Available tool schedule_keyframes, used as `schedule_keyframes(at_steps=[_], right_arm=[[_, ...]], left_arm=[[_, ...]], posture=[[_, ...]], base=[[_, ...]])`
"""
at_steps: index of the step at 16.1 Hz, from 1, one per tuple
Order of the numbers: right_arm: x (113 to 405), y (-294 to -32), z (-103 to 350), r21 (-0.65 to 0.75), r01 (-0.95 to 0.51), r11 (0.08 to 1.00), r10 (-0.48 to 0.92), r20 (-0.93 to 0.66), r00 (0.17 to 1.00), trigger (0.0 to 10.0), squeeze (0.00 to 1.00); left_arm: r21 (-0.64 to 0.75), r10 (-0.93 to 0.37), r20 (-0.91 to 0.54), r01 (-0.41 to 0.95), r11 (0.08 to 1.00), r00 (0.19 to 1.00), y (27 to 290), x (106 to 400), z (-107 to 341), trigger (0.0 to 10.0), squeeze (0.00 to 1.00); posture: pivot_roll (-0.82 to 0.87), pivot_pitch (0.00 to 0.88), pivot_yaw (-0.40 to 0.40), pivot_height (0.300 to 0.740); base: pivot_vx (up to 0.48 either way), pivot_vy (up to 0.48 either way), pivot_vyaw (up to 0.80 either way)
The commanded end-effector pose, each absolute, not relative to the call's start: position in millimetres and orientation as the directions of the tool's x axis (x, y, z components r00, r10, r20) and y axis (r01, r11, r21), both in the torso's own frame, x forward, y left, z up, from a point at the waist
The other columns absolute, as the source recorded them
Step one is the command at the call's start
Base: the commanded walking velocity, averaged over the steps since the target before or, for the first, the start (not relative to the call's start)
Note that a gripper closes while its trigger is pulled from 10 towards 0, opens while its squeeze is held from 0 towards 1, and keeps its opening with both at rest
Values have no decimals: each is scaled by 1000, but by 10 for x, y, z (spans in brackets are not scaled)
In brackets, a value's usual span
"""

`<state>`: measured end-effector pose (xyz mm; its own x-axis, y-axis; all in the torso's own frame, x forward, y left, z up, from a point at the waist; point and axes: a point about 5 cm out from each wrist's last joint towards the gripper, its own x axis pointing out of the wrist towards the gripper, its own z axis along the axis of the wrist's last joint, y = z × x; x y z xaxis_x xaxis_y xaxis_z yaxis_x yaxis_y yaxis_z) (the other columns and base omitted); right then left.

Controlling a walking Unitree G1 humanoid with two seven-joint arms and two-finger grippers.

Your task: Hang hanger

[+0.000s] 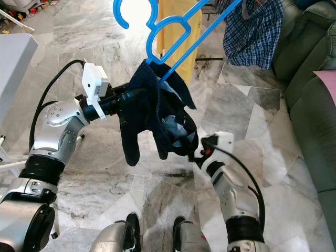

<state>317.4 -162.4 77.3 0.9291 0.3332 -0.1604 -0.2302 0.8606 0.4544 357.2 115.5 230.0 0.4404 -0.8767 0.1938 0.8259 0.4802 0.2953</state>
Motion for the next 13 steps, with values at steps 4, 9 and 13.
schedule_keyframes(at_steps=[4, 9, 13], right_arm=[[3223, -1640, 608, 525, -91, 846, 252, -243, 937, 2314, 0], [3328, -1583, 604, 566, -58, 823, 243, -258, 935, 0, 0], [3372, -1600, 595, 572, -19, 820, 212, -273, 938, 0, 0]], left_arm=[[329, -880, 245, 819, 471, 408, 1159, 3540, 2452, 0, 0], [328, -883, 255, 824, 462, 394, 1133, 3519, 2483, 0, 0], [303, -884, 251, 835, 459, 395, 1095, 3480, 2384, 0, 0]], posture=[[-130, 252, 44, 740], [-119, 252, 43, 740], [-119, 253, 30, 740]], base=[[0, 0, 0], [0, 0, 0], [0, 0, 0]])
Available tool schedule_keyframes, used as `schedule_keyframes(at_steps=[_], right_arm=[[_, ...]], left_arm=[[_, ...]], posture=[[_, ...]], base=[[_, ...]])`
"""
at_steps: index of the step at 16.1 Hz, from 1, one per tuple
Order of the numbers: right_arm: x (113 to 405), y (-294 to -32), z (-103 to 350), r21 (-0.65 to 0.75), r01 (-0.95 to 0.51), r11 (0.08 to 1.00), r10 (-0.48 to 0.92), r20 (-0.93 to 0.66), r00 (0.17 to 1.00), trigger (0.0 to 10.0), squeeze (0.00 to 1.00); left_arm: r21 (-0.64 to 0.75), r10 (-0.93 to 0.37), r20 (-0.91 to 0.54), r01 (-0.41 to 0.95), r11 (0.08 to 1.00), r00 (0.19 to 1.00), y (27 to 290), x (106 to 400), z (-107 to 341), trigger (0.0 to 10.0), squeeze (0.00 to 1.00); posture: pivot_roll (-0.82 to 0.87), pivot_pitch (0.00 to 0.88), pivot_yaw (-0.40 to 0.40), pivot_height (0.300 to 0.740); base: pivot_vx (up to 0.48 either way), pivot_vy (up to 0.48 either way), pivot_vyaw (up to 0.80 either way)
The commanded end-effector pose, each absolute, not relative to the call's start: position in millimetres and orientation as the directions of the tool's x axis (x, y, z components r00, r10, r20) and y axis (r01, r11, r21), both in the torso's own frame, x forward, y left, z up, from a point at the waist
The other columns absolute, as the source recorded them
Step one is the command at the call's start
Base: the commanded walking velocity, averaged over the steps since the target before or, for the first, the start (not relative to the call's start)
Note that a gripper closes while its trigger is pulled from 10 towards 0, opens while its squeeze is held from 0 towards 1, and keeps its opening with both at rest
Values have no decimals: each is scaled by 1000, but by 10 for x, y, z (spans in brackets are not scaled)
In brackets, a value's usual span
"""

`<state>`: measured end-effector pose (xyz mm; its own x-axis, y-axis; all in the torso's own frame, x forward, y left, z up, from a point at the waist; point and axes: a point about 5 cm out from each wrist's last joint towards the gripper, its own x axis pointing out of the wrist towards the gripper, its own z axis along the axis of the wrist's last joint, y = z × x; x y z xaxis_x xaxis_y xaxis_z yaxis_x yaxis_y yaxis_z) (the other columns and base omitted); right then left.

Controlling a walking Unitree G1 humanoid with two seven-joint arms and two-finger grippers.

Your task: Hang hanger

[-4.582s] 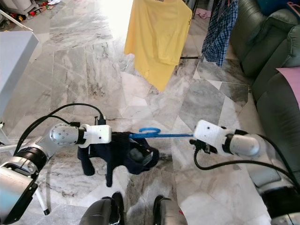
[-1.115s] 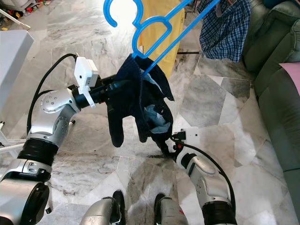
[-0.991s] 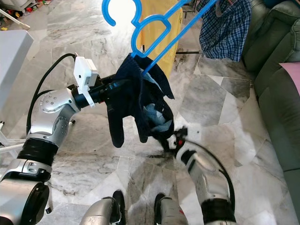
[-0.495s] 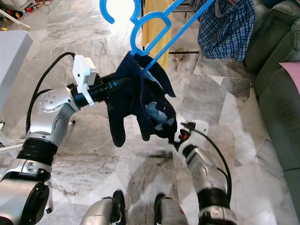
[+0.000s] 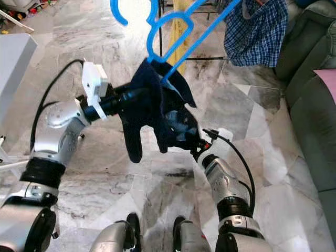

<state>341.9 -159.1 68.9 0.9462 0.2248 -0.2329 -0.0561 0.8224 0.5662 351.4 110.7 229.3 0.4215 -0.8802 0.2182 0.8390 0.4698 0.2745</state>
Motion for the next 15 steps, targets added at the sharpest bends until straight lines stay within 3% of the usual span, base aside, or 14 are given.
schedule_keyframes(at_steps=[1, 4, 10, 15], right_arm=[[3365, -1617, 578, 569, -11, 822, 206, -279, 938, 0, 0], [3333, -1744, 504, 565, 55, 823, 151, -312, 938, 0, 0], [3389, -1954, 693, 533, 43, 845, 112, -255, 960, 0, 0], [3473, -2131, 1032, 480, -11, 877, 135, -224, 965, 0, 0]], left_arm=[[302, -883, 254, 835, 461, 396, 1093, 3479, 2387, 0, 0], [297, -876, 268, 830, 471, 401, 1112, 3480, 2423, 0, 0], [284, -871, 255, 828, 483, 420, 1142, 3488, 2356, 0, 0], [206, -877, 150, 853, 479, 456, 1214, 3428, 1864, 0, 0]], posture=[[-118, 252, 27, 740], [-117, 248, 23, 740], [-125, 251, 23, 740], [-146, 252, 30, 740]], base=[[0, 0, 0], [0, 0, 0], [0, 0, 0], [0, 0, 0]])
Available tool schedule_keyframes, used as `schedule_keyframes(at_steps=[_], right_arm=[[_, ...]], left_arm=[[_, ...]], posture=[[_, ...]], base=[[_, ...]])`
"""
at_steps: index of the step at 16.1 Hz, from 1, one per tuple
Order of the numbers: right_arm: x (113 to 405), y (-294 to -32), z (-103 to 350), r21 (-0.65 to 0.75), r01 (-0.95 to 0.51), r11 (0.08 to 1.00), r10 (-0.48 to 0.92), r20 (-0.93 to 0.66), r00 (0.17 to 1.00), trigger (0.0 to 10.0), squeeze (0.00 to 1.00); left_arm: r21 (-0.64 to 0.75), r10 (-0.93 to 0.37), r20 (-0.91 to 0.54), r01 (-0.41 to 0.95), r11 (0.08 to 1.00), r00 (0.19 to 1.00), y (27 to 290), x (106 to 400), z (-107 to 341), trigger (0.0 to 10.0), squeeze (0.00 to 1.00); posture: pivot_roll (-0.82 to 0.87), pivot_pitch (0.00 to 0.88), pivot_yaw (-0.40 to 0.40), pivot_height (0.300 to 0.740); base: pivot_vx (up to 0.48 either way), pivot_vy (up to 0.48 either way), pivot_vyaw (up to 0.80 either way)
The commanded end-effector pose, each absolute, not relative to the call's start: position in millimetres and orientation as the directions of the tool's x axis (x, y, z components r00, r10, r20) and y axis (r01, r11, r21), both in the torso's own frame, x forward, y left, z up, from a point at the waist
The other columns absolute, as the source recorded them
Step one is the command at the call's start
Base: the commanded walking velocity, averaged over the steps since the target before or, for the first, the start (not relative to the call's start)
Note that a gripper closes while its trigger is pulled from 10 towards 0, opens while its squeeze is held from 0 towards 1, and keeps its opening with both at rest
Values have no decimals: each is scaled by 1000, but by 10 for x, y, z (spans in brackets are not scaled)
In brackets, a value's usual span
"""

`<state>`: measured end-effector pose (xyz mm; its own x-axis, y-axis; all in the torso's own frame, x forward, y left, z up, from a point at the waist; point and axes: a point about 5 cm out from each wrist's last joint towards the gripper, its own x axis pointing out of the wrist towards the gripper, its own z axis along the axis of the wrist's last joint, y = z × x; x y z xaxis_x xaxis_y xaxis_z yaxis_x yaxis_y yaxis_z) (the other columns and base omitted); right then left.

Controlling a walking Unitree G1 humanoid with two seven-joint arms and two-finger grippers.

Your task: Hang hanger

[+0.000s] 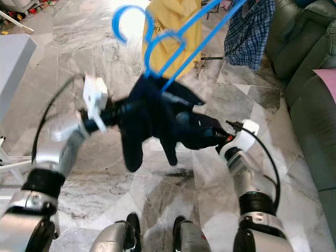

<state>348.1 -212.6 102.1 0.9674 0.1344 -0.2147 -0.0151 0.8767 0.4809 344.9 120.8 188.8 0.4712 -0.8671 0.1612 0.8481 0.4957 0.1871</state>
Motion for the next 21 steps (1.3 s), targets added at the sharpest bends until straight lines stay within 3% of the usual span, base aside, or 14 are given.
schedule_keyframes(at_steps=[1, 5, 6, 11, 15, 17, 18, 19, 20, 21], right_arm=[[3496, -2173, 1123, 480, -8, 877, 126, -213, 969, 0, 0], [3548, -2294, 1357, 467, 19, 884, 79, -189, 979, 0, 0], [3561, -2358, 1417, 448, 43, 893, 51, -196, 979, 0, 0], [3614, -2527, 1626, 397, 103, 912, -29, -188, 982, 0, 0], [3567, -2759, 1539, 384, 199, 902, -104, -253, 962, 0, 0], [3546, -2777, 1502, 351, 172, 921, -74, -274, 959, 0, 0], [3541, -2703, 1519, 265, 49, 963, 21, -256, 966, 118, 0], [3524, -2665, 1511, 204, -12, 979, 66, -263, 962, 4980, 0], [3506, -2648, 1492, 145, -54, 988, 92, -276, 957, 6706, 0], [3453, -2626, 1432, -4, -158, 987, 149, -298, 943, 10000, 0]], left_arm=[[187, -880, 123, 860, 475, 459, 1220, 3392, 1737, 0, 0], [86, -875, 98, 872, 482, 474, 1230, 3289, 1424, 0, 0], [-1, -873, 116, 879, 476, 473, 1237, 3240, 1336, 0, 0], [-120, -836, 87, 839, 530, 541, 1330, 3131, 1028, 0, 0], [-211, -880, 72, 870, 446, 469, 1404, 3050, 988, 0, 0], [-227, -905, 45, 887, 403, 423, 1406, 3003, 947, 0, 0], [-182, -896, 36, 885, 429, 442, 1400, 3027, 954, 0, 0], [-166, -895, 42, 886, 433, 445, 1390, 3060, 997, 0, 0], [-141, -897, 48, 892, 430, 440, 1379, 3095, 1059, 0, 0], [-75, -902, 73, 904, 421, 427, 1355, 3191, 1242, 0, 0]], posture=[[-152, 251, 32, 740], [-166, 250, 32, 740], [-168, 250, 33, 740], [-177, 251, 38, 740], [-181, 249, 36, 740], [-179, 249, 35, 740], [-180, 250, 39, 740], [-179, 251, 41, 740], [-180, 250, 40, 740], [-178, 251, 40, 740]], base=[[0, 0, 0], [0, 0, 0], [0, 0, 0], [0, 0, 0], [0, 0, 0], [0, 0, 0], [0, 0, 0], [0, 0, 0], [0, 0, 0], [0, 0, 0]])
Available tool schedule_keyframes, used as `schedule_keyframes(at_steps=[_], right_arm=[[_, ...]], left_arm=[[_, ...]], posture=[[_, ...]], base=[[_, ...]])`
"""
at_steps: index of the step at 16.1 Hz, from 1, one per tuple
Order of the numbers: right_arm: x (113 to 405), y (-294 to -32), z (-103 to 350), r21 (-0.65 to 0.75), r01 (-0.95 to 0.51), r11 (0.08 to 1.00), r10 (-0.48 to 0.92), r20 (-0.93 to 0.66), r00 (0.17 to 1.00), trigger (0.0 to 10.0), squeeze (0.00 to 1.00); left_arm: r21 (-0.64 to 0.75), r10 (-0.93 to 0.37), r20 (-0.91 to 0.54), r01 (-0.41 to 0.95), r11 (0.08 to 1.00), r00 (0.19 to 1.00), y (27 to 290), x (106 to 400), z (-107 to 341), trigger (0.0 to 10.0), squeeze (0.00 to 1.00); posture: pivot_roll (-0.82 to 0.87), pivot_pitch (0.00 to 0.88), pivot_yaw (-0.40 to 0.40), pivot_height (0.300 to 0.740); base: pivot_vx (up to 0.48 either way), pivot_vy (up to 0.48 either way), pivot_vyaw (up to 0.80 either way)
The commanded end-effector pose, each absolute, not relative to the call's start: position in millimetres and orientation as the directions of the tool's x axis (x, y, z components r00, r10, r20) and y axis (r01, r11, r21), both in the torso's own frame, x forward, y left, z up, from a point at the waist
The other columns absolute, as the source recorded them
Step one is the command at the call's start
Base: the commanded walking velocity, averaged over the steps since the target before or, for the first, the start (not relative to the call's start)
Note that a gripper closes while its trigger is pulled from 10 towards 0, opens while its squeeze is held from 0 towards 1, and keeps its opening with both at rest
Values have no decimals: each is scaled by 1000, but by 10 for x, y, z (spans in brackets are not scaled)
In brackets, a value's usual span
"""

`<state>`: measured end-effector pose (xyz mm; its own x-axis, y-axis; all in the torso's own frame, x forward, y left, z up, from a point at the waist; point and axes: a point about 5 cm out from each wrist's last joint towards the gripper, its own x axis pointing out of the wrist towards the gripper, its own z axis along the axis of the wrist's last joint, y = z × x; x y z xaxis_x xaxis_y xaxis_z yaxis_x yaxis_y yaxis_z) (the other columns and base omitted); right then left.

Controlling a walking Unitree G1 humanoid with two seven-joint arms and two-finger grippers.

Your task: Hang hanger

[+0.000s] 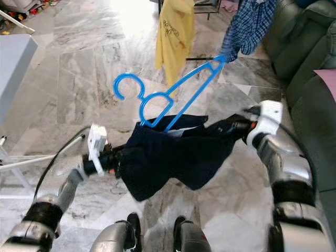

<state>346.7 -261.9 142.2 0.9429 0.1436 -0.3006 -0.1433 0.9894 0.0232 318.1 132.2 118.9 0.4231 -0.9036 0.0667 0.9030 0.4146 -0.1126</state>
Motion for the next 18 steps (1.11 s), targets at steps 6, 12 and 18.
schedule_keyframes(at_steps=[6, 12, 18], right_arm=[[3332, -2642, 1364, -267, -326, 907, 241, -305, 921, 10000, 1000], [3332, -2642, 1364, -267, -326, 907, 241, -305, 921, 10000, 1000], [3332, -2642, 1364, -267, -326, 907, 241, -305, 921, 10000, 1000]], left_arm=[[113, -912, 160, 911, 397, 378, 1287, 3485, 1918, 0, 0], [113, -912, 160, 911, 397, 378, 1287, 3485, 1918, 0, 0], [113, -912, 160, 911, 397, 378, 1287, 3485, 1918, 0, 0]], posture=[[-151, 246, 68, 740], [-151, 246, 68, 740], [-151, 246, 68, 740]], base=[[0, 0, 0], [0, 0, 0], [0, 0, 0]])
